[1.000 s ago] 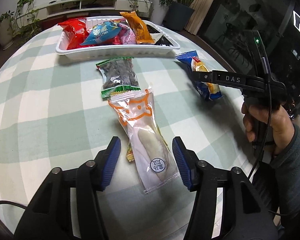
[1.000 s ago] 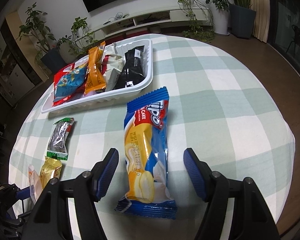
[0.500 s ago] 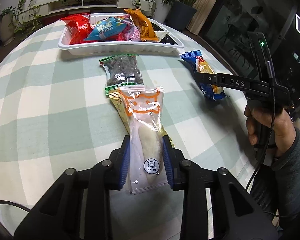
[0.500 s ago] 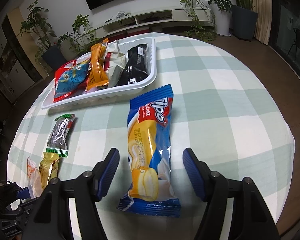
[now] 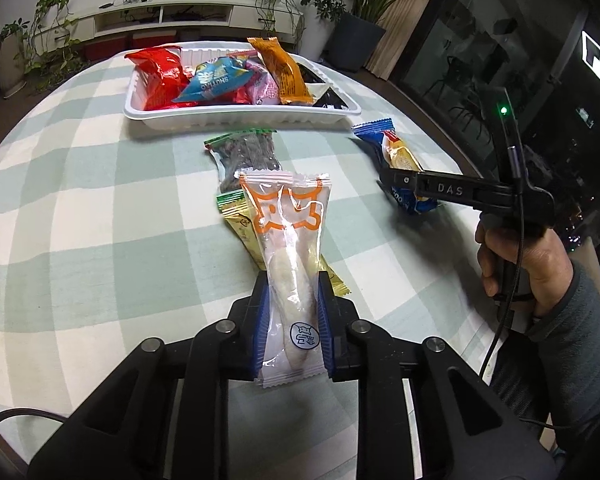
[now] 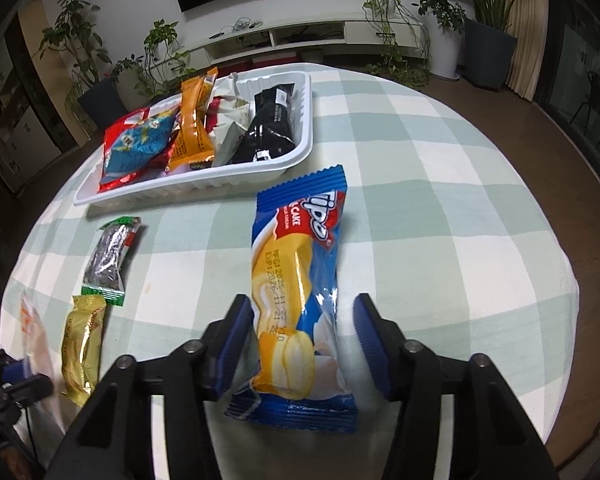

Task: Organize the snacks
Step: 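Grasp the blue Tipo cake packet with the right gripper while the left gripper holds the clear packet, then carry the clear packet and Tipo packet over the white tray and lower them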

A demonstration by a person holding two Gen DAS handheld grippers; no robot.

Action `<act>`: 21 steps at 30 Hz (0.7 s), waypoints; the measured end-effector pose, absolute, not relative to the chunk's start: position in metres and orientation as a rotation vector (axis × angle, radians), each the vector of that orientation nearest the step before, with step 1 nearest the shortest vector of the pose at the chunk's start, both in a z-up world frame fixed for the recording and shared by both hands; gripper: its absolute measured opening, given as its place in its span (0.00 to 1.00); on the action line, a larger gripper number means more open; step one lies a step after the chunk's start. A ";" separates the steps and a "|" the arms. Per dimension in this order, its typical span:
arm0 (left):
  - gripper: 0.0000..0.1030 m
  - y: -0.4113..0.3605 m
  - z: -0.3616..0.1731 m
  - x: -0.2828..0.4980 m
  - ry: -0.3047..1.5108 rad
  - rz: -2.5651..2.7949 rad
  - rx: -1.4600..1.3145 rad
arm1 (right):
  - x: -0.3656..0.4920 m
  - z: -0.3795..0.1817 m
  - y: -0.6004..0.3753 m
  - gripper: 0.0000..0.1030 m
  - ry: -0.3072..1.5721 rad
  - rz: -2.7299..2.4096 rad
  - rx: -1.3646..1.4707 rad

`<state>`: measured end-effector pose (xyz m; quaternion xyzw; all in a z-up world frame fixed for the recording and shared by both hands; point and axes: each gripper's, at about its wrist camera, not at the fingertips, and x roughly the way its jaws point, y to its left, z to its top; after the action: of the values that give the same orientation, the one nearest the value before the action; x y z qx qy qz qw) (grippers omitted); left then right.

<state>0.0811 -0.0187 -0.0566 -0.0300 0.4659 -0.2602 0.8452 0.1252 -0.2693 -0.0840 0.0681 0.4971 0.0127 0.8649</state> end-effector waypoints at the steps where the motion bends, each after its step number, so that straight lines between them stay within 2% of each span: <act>1: 0.19 -0.017 -0.056 0.081 0.982 -0.549 -0.068 | 0.125 -0.084 -0.268 0.49 1.043 0.023 0.131; 6: 0.19 -0.009 -0.060 0.077 0.986 -0.541 -0.082 | 0.123 -0.084 -0.264 0.39 1.043 0.017 0.099; 7: 0.19 -0.007 -0.061 0.077 0.986 -0.540 -0.087 | 0.122 -0.084 -0.264 0.32 1.044 0.015 0.097; 21: 0.19 0.011 -0.055 0.076 0.955 -0.530 -0.140 | 0.090 -0.080 -0.253 0.27 1.025 0.080 0.177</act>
<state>0.0758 0.0112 -0.0555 -0.0665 0.4537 -0.2520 0.8522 0.0900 -0.2532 -0.0799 0.0844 0.4896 0.0381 0.8670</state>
